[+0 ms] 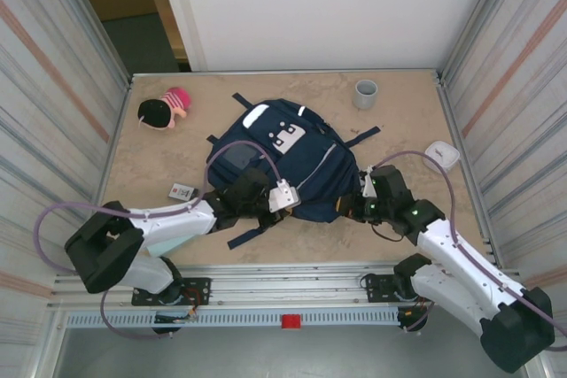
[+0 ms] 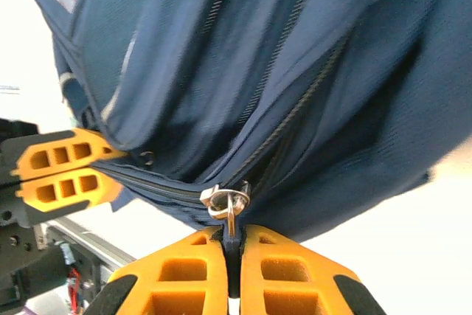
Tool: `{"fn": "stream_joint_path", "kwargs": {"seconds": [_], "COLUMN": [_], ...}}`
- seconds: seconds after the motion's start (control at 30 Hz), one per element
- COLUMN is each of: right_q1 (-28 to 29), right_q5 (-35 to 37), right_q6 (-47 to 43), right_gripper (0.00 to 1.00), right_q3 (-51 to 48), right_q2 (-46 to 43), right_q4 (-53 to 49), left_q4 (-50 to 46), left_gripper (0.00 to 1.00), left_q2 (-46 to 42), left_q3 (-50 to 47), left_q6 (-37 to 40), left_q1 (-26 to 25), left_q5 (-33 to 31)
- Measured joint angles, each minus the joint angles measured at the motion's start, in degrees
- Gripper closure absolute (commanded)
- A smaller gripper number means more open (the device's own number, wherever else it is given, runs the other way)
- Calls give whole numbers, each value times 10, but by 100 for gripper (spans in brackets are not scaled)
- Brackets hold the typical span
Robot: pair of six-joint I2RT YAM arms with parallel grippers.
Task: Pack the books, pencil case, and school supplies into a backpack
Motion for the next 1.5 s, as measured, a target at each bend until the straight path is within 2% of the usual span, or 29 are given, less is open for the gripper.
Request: {"fn": "stream_joint_path", "kwargs": {"seconds": [0.07,0.2,0.23,0.27,0.37,0.47,0.6,0.77,1.0,1.27,1.4,1.5], "right_q1": [-7,-11,-12,-12,5,54,114,170,260,311,316,314], "right_q5": [-3,-31,-38,-43,-38,-5,18,40,62,74,71,69], "right_q6": [-24,-61,-65,-69,-81,-96,-106,-104,-84,-60,-56,-56], "right_gripper": [100,100,100,100,100,100,100,100,100,100,100,100], "right_q3": [14,27,27,27,31,47,64,66,86,112,134,147], "right_q2": [0,24,35,42,58,61,73,91,140,224,273,295], "right_q4": [-27,-45,-47,-49,-57,-74,-82,-77,-38,40,88,104], "left_q4": [-12,-39,-48,-58,-88,-119,-157,-180,-127,-78,-78,-100], "left_gripper": [93,62,52,46,35,31,31,30,30,30,29,28], "left_q2": [-14,-35,-40,-45,-74,-118,-160,-144,-1,150,159,112], "left_q3": [0,0,0,1,4,4,3,-16,-12,124,169,170], "left_q6": [3,-16,-31,-52,-128,-230,-375,-459,-490,-467,-460,-469], "left_q1": [3,8,12,15,21,40,127,169,221,260,280,287], "left_q5": [0,-11,-18,-24,-65,-117,-146,-162,-115,-75,-63,-57]}}
